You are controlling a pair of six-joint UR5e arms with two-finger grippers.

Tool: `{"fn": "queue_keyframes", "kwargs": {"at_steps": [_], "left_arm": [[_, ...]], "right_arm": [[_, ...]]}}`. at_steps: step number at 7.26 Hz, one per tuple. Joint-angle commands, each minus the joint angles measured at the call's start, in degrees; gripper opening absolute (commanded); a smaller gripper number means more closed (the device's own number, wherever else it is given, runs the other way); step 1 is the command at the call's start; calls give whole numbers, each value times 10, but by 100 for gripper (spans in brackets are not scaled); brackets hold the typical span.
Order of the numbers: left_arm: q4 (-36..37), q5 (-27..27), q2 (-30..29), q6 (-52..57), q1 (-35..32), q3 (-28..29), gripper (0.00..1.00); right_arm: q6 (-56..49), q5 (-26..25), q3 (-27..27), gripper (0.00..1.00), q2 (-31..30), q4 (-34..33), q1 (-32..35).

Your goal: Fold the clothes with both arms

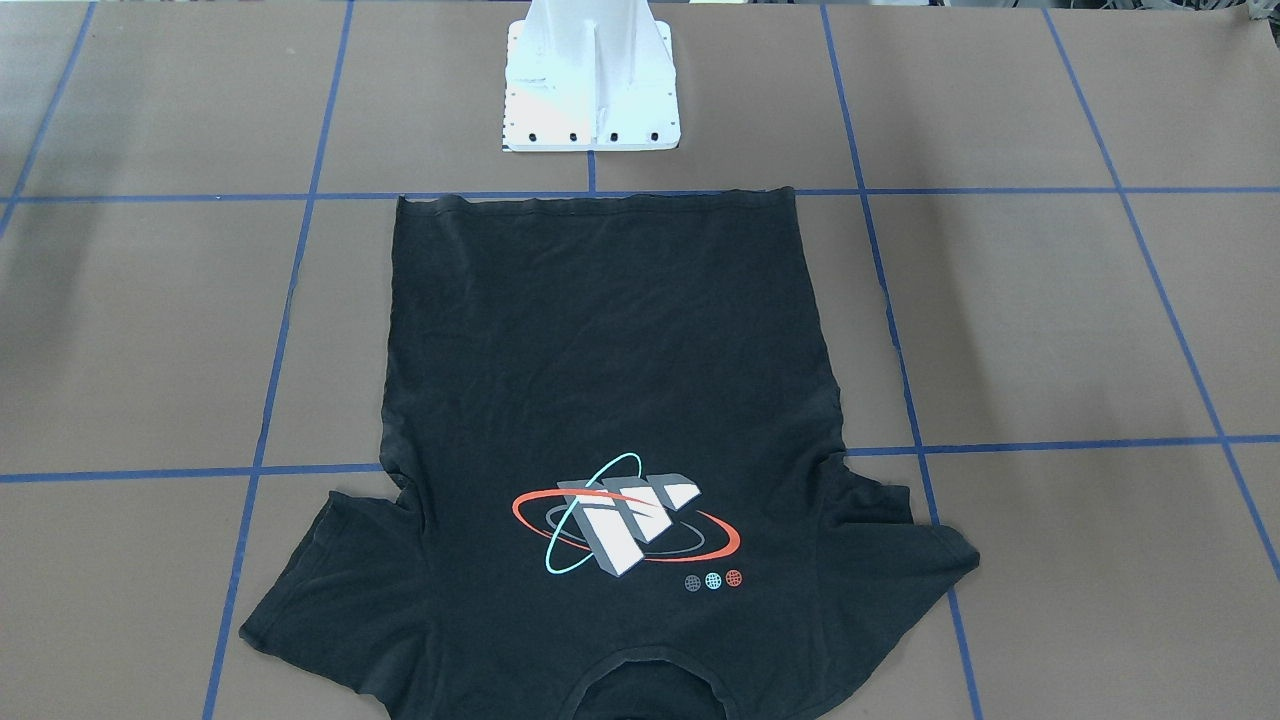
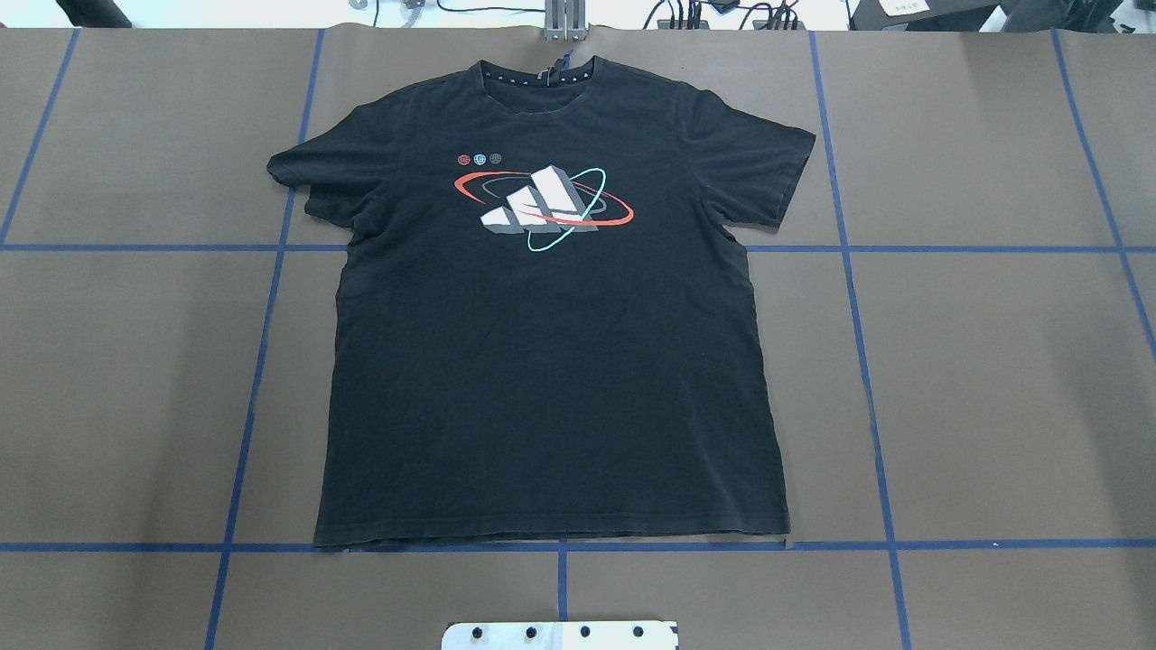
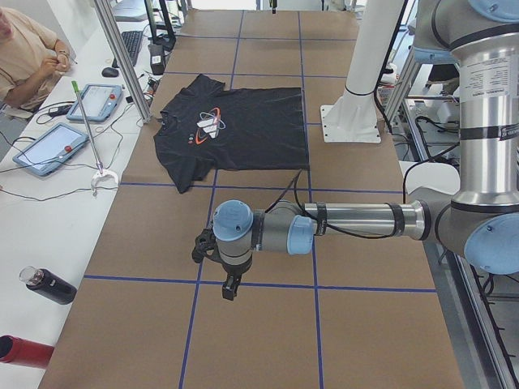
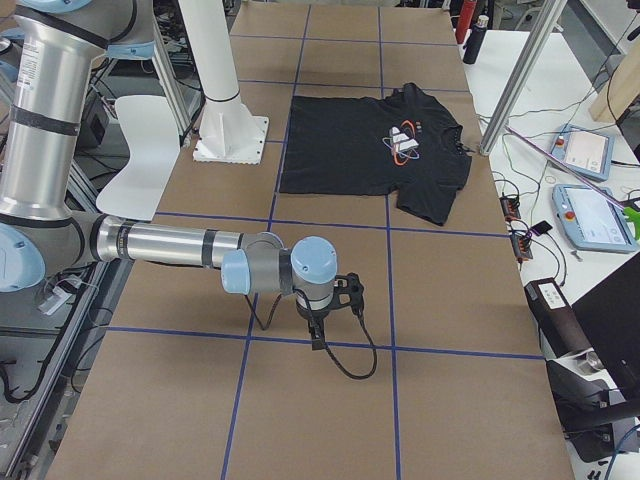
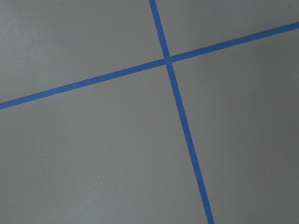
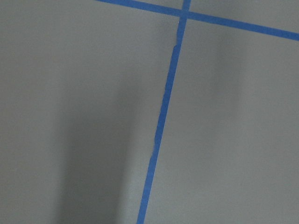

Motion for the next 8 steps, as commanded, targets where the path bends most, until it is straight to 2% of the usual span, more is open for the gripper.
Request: {"fn": "queue_keyframes", "kwargs": {"at_steps": [1,4,8], "left_arm": [[-3,0,-1,2,0,-1,100],[-46,0,-1,3,-1,-8,100],[-207,5,-1,0,-1,0,100]], "right_arm": [[0,-1,0,100,0,0,0],[0,1,0,100,4,1,0],[2,7,2,100,53,-1,0]]}}
